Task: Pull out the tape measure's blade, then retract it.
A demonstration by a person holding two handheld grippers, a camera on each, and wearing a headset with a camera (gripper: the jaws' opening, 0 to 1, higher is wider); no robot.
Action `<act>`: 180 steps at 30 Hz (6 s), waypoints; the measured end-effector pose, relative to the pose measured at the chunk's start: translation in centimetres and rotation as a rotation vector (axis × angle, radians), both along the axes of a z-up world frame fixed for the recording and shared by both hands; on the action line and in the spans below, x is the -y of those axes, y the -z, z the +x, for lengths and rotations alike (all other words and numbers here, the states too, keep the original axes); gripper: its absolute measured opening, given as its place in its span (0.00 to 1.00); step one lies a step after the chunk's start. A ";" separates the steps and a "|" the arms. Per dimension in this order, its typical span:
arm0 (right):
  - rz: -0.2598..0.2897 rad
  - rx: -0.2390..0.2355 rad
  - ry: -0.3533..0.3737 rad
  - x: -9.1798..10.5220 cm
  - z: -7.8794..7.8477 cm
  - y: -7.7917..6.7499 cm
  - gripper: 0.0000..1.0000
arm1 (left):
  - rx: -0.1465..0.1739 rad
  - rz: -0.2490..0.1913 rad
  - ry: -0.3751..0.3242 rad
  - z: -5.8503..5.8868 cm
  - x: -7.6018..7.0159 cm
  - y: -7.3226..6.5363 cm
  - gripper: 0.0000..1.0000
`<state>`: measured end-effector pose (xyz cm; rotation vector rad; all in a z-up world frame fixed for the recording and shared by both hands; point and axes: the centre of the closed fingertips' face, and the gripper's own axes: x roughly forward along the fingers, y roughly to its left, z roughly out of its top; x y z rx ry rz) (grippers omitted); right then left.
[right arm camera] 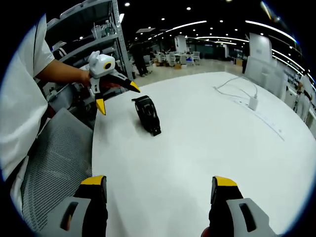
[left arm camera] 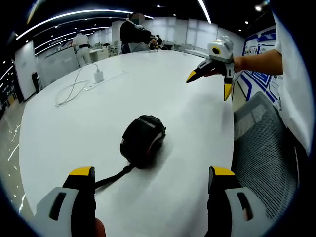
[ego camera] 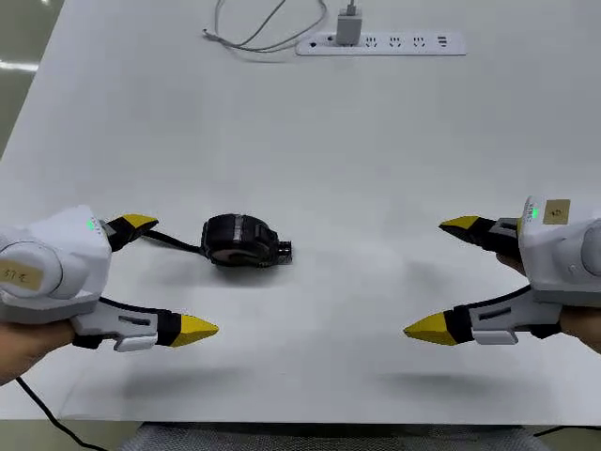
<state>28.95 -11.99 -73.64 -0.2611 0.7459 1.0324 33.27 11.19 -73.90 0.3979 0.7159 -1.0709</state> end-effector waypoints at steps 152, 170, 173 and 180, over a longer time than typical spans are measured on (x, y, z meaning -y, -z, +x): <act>0.048 0.108 -0.315 -12.6 6.9 5.5 0.30 | -0.010 0.217 0.370 3.9 3.4 5.2 0.28; 0.056 0.118 -0.357 -14.0 6.6 6.0 0.18 | -0.010 0.215 0.374 3.9 3.5 5.2 0.28; 0.055 0.121 -0.365 -14.1 6.7 6.2 0.16 | -0.010 0.214 0.374 3.9 3.5 5.2 0.28; 0.050 0.127 -0.379 -14.3 6.7 6.7 0.13 | -0.009 0.215 0.376 3.9 3.4 5.2 0.28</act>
